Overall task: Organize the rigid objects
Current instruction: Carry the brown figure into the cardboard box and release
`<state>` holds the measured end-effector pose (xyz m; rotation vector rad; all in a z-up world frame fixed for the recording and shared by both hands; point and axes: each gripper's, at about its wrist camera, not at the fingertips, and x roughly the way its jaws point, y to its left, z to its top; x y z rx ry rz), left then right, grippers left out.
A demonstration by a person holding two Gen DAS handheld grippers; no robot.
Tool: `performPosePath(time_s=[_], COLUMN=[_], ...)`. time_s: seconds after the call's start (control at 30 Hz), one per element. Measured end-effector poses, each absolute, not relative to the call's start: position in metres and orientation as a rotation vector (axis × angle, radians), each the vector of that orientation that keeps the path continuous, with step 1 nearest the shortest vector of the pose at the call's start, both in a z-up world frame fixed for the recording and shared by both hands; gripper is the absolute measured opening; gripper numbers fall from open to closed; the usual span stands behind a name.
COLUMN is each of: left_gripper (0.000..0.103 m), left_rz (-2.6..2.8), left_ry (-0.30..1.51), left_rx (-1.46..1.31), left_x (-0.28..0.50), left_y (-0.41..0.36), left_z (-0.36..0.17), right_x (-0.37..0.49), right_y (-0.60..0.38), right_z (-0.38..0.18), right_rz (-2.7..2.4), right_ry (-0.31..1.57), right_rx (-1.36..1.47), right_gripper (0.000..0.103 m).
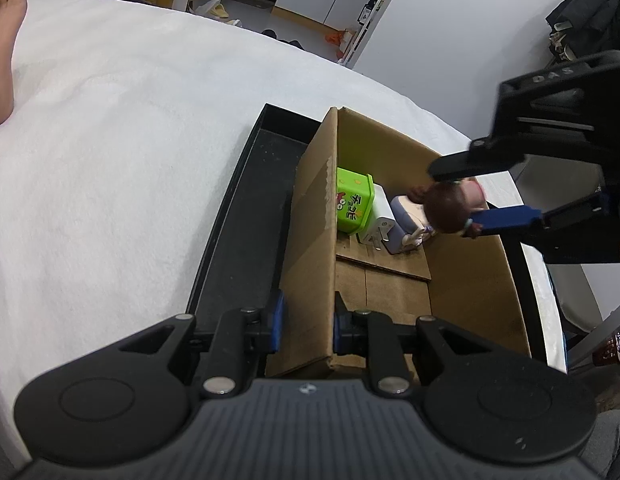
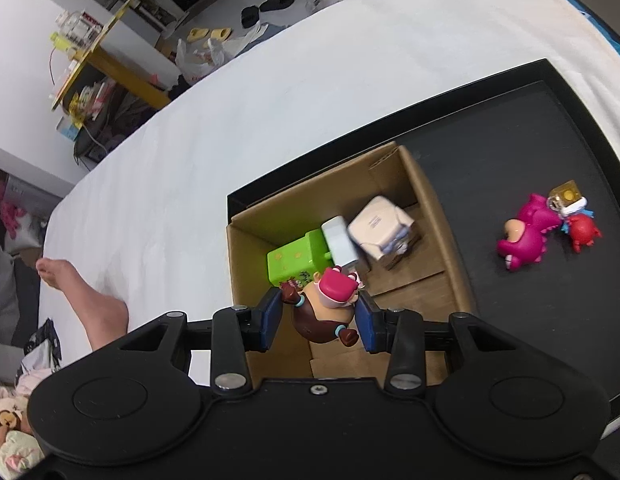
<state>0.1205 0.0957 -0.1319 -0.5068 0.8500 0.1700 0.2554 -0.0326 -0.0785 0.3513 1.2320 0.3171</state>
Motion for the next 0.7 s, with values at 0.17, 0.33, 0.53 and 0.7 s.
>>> performPosePath(time_s=[0.17,0.33,0.53,0.7], left_gripper=[0.021,0.021,0.021,0.021], left_rz=[0.170,0.170,0.168,0.170], left_ry=[0.850,0.850,0.851,0.851], left_rx=[-0.508,-0.507,-0.508,-0.508], left_x=[0.120,0.120,0.121,0.120], left_y=[0.096,0.096,0.096,0.096], left_z=[-0.132,-0.132,-0.132,-0.132], right_x=[0.255,0.254,0.258,0.260], right_y=[-0.018,-0.009,-0.007,-0.009], right_z=[-0.086,-0.092,-0.096,-0.098], right_rz=[0.341,0.357,0.360,0.387], right_ry=[1.257,1.280,1.300,1.315], right_rx=[0.307,0.259,0.227,0.241], right_gripper=[0.039,0.040,0.040,0.040])
